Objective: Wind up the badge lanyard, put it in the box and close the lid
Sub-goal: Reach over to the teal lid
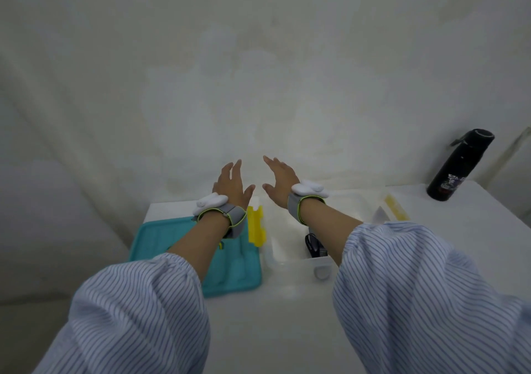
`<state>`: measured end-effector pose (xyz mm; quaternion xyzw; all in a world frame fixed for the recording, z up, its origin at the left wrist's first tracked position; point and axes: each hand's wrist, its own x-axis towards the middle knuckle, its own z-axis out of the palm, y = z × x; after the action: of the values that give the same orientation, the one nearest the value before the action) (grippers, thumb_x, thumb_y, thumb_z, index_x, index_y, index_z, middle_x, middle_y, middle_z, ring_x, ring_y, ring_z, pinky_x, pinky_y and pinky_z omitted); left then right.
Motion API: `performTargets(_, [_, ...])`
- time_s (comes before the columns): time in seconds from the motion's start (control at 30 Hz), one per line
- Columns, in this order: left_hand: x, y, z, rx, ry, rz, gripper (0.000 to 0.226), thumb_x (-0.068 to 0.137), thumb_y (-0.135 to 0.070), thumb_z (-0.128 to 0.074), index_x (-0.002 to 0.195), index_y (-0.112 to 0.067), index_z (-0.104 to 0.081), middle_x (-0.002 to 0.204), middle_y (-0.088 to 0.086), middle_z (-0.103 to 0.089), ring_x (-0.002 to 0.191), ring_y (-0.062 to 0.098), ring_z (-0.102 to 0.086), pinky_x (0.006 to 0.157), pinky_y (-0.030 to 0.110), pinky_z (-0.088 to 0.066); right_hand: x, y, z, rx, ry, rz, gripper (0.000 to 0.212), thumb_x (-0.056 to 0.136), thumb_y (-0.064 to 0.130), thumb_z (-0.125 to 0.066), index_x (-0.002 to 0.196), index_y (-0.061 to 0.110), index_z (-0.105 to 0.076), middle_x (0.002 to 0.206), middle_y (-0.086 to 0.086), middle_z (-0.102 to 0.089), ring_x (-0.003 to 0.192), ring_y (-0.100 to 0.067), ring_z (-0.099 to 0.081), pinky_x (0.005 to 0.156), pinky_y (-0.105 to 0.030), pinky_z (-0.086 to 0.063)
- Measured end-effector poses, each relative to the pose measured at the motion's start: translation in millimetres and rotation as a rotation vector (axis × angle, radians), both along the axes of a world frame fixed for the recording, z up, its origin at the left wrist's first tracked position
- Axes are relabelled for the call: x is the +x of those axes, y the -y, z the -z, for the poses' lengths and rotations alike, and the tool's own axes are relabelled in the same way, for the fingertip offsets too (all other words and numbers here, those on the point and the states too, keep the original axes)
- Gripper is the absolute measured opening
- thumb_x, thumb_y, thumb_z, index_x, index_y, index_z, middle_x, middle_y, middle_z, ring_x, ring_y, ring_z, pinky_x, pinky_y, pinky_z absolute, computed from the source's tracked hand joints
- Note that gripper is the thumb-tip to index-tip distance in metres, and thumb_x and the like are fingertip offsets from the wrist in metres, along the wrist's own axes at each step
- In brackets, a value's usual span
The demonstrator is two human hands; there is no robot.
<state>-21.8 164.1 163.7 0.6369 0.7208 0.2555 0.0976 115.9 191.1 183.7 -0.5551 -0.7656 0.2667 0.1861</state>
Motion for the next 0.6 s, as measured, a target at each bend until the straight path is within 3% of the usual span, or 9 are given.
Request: performTargets(0.6, [-109, 43, 12, -0.053, -0.031, -0.142, 0.065, 0.094, -0.029, -0.052, 0.148, -0.016, -0.018, 0.154, 0.011, -0.019, 0.139, 0.031, -0.028, 0.112, 0.049, -0.027, -112, 25, 16, -0.013, -0.016, -0.141, 0.065, 0.097, 0.017, -0.049, 0.152, 0.023, -0.014, 0.160, -0.008, -0.012, 0.148, -0.026, -0.009, 0.119, -0.035, -0.013])
